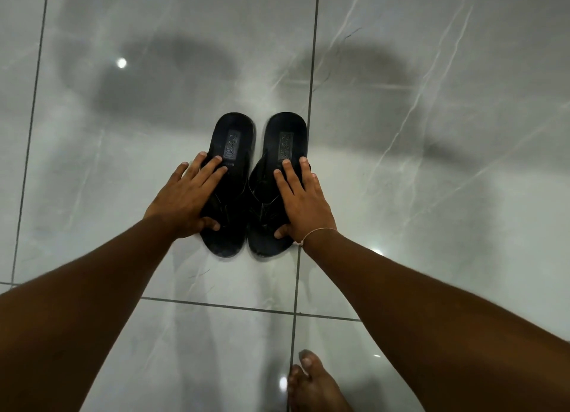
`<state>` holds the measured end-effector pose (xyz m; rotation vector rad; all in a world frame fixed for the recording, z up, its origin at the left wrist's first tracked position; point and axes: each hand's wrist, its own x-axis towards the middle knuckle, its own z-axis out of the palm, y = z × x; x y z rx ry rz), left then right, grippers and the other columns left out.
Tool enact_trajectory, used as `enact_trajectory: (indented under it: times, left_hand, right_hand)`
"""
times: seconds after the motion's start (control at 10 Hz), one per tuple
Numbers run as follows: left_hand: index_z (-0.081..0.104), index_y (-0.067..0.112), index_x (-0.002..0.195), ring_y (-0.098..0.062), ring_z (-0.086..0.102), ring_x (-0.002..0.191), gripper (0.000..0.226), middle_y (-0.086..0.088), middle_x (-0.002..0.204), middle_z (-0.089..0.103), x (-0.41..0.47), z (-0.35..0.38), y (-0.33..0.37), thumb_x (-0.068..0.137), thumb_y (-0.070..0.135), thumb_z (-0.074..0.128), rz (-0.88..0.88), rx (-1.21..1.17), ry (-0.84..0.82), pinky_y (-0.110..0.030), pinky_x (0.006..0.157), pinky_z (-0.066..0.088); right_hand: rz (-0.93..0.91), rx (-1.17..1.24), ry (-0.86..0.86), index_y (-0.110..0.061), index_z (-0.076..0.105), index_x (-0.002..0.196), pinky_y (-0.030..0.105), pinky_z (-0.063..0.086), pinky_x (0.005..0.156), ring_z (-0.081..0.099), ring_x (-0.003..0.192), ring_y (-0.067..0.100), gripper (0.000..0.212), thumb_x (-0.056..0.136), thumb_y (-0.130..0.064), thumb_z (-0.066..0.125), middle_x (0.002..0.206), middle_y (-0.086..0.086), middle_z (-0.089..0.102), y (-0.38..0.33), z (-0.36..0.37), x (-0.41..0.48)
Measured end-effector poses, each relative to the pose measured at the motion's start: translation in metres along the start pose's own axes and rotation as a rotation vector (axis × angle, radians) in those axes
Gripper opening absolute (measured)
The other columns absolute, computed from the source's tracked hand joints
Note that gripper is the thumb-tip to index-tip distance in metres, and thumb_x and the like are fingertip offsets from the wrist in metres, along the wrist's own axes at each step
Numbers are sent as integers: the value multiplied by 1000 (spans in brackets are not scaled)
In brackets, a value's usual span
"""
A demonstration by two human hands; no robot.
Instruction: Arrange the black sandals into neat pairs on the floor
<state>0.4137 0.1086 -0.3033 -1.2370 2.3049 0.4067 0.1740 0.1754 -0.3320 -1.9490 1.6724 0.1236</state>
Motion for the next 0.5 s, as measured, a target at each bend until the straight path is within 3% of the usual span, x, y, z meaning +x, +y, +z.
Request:
enact_trajectory:
  times: [0.2, 0.3, 0.4, 0.5]
  left_hand:
    - [8, 18, 152, -27, -8, 150, 122, -6, 164, 2, 0, 2, 1, 61, 56, 81, -1, 8, 1, -47, 121, 6]
    - [6, 17, 152, -30, -9, 149, 122, -8, 164, 0, -3, -2, 2, 63, 57, 79, -24, 36, -7, -50, 121, 3]
    - [3, 16, 153, -33, -12, 149, 118, -12, 163, -4, -11, -15, 7, 65, 56, 72, -50, 79, -3, -56, 120, -1]
    - [2, 16, 152, -33, -12, 149, 109, -13, 163, -3, -26, -38, 20, 67, 59, 55, -133, -5, 51, -56, 120, -1]
  right_hand:
    - [4, -32, -15, -14, 2, 155, 47, -1, 120, -15, 149, 37, 128, 63, -46, 86, 165, 11, -5, -1, -1, 0]
    - [15, -117, -29, -15, 0, 155, 55, -5, 119, -14, 149, 38, 128, 64, -53, 82, 165, 11, -6, -5, -5, -2]
    - [-2, -187, -10, -17, -5, 155, 66, -11, 113, -15, 149, 38, 126, 67, -64, 73, 165, 10, -9, -5, -17, -8]
    - [-28, -208, 70, -16, -5, 154, 65, -9, 116, -14, 150, 35, 114, 77, -69, 59, 165, 10, -9, 0, -39, -28]
